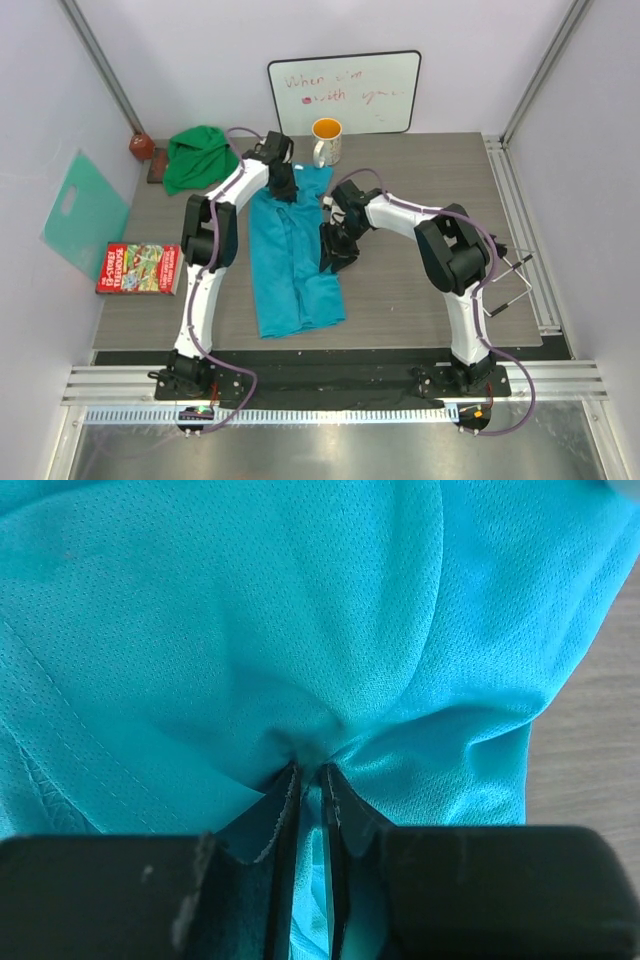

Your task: Fold and stack the t-shirts

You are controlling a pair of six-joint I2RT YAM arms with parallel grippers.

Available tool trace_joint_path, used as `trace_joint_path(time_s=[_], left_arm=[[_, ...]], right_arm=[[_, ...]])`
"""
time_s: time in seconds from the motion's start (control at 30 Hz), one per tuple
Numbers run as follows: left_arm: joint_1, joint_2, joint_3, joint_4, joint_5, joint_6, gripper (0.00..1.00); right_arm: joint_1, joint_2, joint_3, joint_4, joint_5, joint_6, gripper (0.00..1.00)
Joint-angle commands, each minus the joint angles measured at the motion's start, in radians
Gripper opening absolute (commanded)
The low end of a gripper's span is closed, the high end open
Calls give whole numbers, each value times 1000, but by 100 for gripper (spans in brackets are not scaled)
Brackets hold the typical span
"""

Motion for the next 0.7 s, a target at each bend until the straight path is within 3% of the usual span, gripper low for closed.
trace_joint_path(time_s=[0.0,0.33,0.67], left_arm=[[70,1,-50,12,-58,-35,15],[117,28,-41,-16,-166,-81,12],[116,114,115,22,57,-88,21]], right_arm=[[18,26,16,-21,54,-4,45],[23,-4,22,-75,80,-21,45],[23,9,76,-120,87,-22,45]])
